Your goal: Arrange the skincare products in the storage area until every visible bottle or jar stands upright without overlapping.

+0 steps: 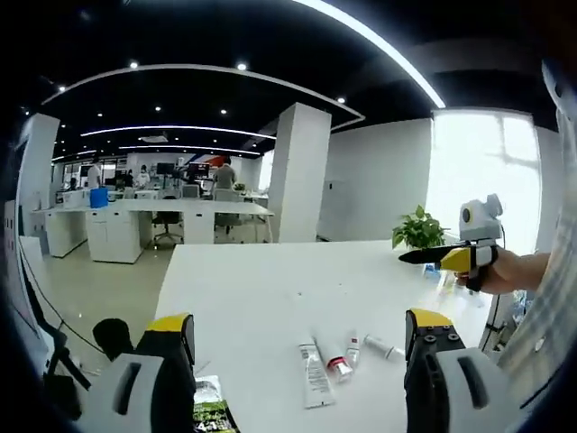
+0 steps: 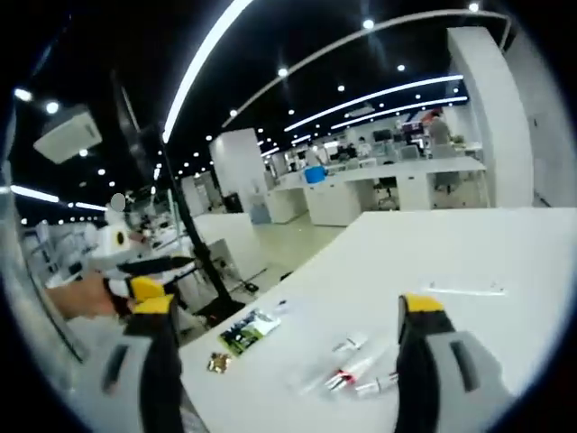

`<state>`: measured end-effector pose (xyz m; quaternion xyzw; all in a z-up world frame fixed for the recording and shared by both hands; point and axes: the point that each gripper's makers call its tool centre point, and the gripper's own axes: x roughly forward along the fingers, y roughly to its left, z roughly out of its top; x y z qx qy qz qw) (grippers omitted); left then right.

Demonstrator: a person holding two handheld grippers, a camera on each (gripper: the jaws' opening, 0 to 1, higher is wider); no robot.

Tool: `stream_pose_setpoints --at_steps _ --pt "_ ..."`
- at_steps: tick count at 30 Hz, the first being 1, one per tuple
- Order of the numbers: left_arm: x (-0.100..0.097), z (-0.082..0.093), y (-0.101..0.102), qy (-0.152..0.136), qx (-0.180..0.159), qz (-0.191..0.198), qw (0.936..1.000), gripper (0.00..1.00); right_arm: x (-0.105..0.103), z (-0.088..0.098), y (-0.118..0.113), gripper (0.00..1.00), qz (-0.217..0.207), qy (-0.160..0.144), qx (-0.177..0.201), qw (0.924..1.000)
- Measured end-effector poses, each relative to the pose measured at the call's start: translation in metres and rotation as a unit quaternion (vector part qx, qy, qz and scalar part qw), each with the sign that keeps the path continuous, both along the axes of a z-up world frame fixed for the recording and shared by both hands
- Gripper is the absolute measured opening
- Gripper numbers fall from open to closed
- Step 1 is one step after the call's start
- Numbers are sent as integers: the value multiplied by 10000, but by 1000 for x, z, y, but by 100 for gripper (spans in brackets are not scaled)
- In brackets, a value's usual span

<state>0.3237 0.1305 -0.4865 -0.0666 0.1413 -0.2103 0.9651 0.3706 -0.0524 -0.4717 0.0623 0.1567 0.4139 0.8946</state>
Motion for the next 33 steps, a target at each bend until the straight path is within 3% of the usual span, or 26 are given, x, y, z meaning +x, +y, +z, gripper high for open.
stream_pose_setpoints --at_steps 8,12,18,22,28,33 --pt "-6 -20 -7 171 98 -154 9997 100 -4 -14 3 99 77 257 28 9996" --pt "-7 -25 -4 132 185 -141 9996 100 -7 -17 -5 89 34 279 -50 9996" --pt "6 -38 -9 293 91 -183 9994 100 -6 -18 -26 94 -306 360 57 9989" --pt "19 -50 -17 294 331 -143 9989 100 -9 -19 -43 94 -556 379 77 9977" --pt "34 -53 -23 241 180 6 9995 100 -10 -20 -70 99 -969 398 225 9942" --pt "41 -57 -20 358 -52 130 9993 100 -9 -15 -79 99 -1130 192 374 9927"
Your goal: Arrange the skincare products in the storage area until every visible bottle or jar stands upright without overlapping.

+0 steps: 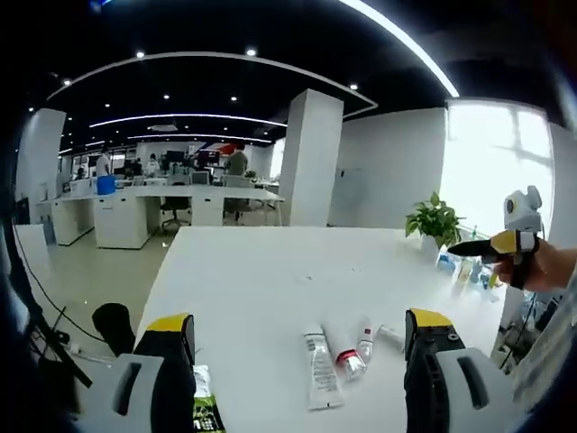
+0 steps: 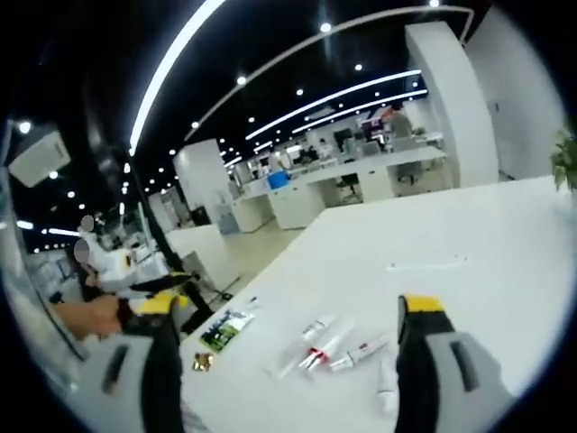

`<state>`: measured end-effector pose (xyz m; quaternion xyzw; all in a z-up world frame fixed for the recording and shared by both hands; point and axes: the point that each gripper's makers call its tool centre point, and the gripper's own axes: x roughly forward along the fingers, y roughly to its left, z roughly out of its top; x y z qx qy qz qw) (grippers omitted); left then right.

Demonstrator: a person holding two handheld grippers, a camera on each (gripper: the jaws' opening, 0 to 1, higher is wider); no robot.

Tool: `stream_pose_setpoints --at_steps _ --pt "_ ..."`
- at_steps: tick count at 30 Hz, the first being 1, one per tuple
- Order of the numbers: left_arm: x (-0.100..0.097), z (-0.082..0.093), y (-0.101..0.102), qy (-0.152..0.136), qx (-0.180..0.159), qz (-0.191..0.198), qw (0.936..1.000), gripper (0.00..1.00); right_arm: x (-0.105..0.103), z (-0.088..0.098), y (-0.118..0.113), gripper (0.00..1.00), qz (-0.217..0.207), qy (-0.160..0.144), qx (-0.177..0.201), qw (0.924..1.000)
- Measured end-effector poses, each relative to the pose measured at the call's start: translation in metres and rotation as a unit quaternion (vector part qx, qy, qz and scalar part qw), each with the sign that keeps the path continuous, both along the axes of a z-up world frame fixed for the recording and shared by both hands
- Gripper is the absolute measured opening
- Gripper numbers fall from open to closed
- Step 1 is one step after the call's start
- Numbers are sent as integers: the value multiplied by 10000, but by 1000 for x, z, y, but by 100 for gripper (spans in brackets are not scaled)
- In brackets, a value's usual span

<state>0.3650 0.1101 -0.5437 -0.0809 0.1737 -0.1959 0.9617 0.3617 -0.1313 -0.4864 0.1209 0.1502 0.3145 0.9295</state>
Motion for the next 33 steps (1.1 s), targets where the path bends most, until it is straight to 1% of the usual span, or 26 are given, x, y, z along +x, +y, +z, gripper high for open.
stream_pose_setpoints --at_steps 1,2,3,6,8,10,12,13,14,15,16,18,19,20,21,22,23,25,26,27,29,31,33 --pt "1 -1 -1 0 7 -5 10000 100 0 0 0 99 -4 -5 3 10000" --pt "4 -7 -6 78 67 -78 9999 100 0 0 0 99 -9 -10 5 10000" --pt "4 -13 -12 214 81 -198 9995 100 0 -1 -1 99 -25 -53 -13 10000" --pt "5 -28 -27 532 53 -381 9978 100 0 -1 -2 99 -75 -91 -19 9999" --pt "10 -42 -38 645 187 -479 9966 100 -1 0 -2 99 -62 -72 28 10000" --pt "14 -55 -42 763 321 -487 9954 99 -1 1 -3 99 -56 -90 -10 9999" --pt "18 -67 -47 762 515 -481 9946 95 -1 -2 -6 99 -49 67 -51 10000" --pt "20 -78 -49 865 621 -502 9930 94 -2 -4 -8 99 -74 173 -3 9998" --pt "22 -84 -52 943 579 -512 9925 93 -2 -4 -9 99 -86 179 3 9998" --pt "23 -87 -56 934 554 -517 9927 93 -3 -2 -11 99 -119 151 18 9998" --pt "25 -93 -59 930 578 -540 9925 90 -3 -2 -13 99 -155 131 16 9998" --pt "25 -101 -63 1021 619 -623 9909 82 -5 -1 -16 99 -209 126 -5 9997" --pt "26 -109 -66 1065 726 -708 9891 80 -6 -1 -17 99 -214 157 -1 9996" --pt "28 -118 -67 1128 834 -692 9877 80 -7 -2 -17 99 -221 196 1 9996" --pt "27 -121 -68 1171 838 -697 9871 80 -8 -3 -17 99 -227 224 -8 9995" --pt "29 -128 -71 1267 754 -713 9865 80 -9 -3 -18 99 -230 234 -23 9995" --pt "30 -132 -73 1323 744 -697 9860 80 -10 -3 -18 99 -233 235 -56 9994" --pt "31 -136 -75 1376 726 -709 9853 80 -12 -2 -19 99 -243 224 -108 9994" --pt "32 -143 -78 1478 732 -730 9836 80 -12 -2 -20 99 -258 220 -123 9993" --pt "33 -145 -78 1478 761 -734 9833 80 -12 -1 -21 99 -281 224 -130 9993" --pt "34 -158 -78 1618 973 -801 9787 77 -12 -1 -22 99 -312 223 -109 9992" --pt "38 -161 -78 1645 1036 -784 9778 73 -13 1 -23 99 -342 223 -92 9991" --pt "42 -163 -78 1669 1030 -800 9773 68 -13 1 -25 99 -385 232 -99 9989"
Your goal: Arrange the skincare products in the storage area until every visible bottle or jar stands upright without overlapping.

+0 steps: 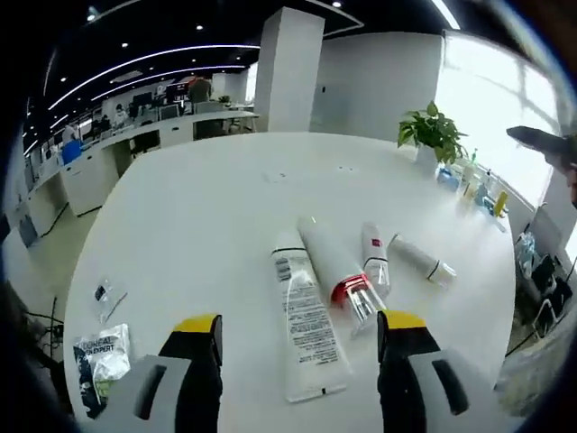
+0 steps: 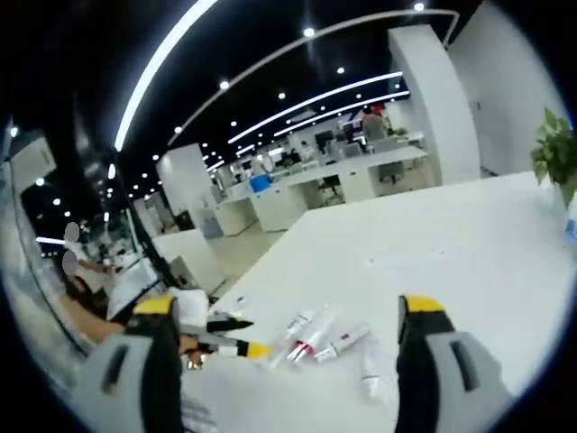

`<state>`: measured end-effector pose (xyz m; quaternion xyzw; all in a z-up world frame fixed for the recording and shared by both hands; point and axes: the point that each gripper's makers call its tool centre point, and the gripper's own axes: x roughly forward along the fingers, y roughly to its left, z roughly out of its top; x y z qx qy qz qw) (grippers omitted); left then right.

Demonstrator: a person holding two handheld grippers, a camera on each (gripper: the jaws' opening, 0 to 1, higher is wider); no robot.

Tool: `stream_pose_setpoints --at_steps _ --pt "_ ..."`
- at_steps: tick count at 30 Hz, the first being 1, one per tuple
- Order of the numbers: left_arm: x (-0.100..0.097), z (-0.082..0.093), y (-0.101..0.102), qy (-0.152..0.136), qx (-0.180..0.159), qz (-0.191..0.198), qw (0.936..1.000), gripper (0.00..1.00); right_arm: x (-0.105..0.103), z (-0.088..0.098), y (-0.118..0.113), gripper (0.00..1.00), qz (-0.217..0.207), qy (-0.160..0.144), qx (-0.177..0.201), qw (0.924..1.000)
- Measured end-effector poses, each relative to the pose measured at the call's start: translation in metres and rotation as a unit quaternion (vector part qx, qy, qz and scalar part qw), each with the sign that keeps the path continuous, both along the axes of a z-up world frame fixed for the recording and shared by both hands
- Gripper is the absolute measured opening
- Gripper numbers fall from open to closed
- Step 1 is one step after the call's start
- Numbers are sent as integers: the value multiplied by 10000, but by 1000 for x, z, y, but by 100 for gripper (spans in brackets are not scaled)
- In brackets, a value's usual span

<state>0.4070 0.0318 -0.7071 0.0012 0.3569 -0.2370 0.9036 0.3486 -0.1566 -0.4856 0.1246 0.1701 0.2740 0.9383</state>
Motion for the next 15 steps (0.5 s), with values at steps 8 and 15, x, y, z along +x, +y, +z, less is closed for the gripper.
stream_pose_setpoints --at_steps 8,15 --pt "14 -18 -5 175 287 -82 9994 65 -1 -2 -9 99 -135 32 -33 9999" --pt "22 -35 -13 335 563 -357 9972 59 1 -2 -15 99 -187 63 -120 9997"
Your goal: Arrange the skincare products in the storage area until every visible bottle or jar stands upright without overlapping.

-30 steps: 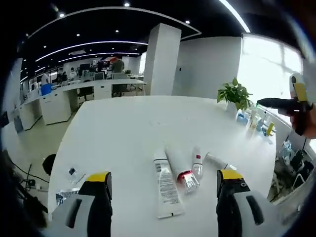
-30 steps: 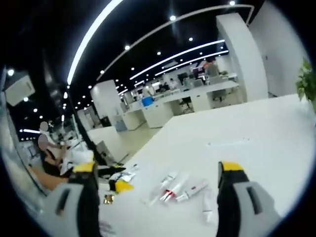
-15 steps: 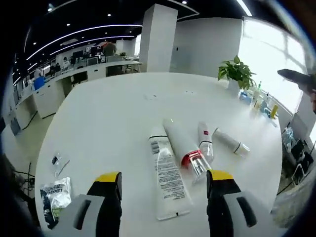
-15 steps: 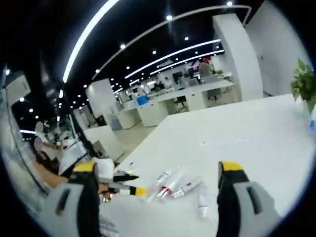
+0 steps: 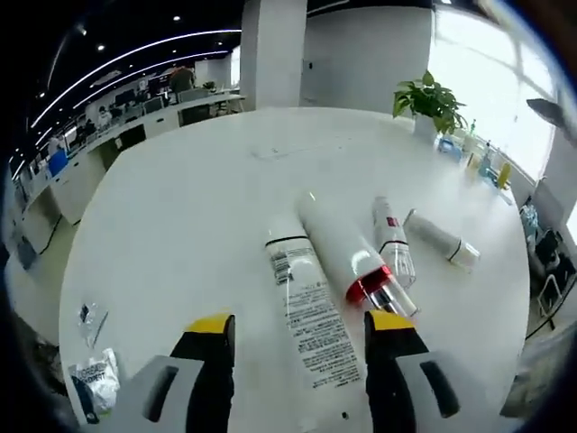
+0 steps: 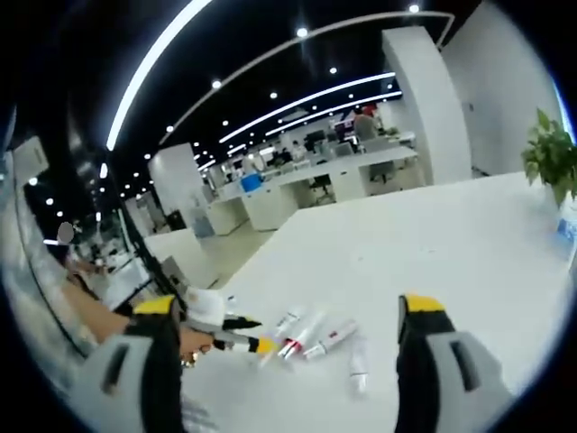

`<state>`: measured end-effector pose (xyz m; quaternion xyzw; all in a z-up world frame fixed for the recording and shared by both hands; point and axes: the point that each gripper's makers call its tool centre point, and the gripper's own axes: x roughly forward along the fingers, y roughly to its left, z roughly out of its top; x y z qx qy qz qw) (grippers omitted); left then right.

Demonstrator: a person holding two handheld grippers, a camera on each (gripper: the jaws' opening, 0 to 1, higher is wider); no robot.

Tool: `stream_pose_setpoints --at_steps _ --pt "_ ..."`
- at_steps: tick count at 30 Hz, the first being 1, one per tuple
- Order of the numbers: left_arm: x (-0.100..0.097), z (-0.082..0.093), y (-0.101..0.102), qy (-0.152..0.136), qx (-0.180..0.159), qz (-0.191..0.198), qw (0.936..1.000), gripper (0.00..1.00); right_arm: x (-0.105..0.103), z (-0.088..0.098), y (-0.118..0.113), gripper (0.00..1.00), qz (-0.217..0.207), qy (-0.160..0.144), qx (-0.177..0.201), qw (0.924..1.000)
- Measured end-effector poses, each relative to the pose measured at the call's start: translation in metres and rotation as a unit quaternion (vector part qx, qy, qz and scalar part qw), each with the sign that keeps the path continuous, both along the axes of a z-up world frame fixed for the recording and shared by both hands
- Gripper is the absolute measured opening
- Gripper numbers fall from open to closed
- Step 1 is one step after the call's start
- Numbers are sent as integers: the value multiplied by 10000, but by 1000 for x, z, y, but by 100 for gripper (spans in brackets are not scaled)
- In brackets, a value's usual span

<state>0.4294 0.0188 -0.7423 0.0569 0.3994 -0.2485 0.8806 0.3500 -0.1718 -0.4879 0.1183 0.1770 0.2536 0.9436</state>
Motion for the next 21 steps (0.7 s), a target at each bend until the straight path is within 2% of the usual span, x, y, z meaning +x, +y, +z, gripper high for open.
stream_pose_setpoints --at_steps 7,11,13,16,18,19,21 --pt "10 -10 -2 3 170 -54 9998 58 1 -1 -7 99 -39 58 -128 9999" --pt "11 -20 -8 145 282 -180 9993 57 2 -3 -10 99 -63 78 -145 9998" --pt "9 -22 -11 210 228 -155 9994 57 2 -5 -11 99 -93 91 -190 9997" --pt "8 -22 -14 115 332 -241 9991 57 1 -6 -11 98 -88 85 -206 9997" --pt "11 -21 -16 -14 316 -324 9990 55 1 -9 -10 98 -67 114 -238 9996" --pt "10 -21 -16 13 304 -340 9990 54 0 -11 -9 98 -56 135 -254 9996" --pt "10 -22 -15 22 309 -325 9990 45 0 -12 -9 98 -46 150 -272 9995"
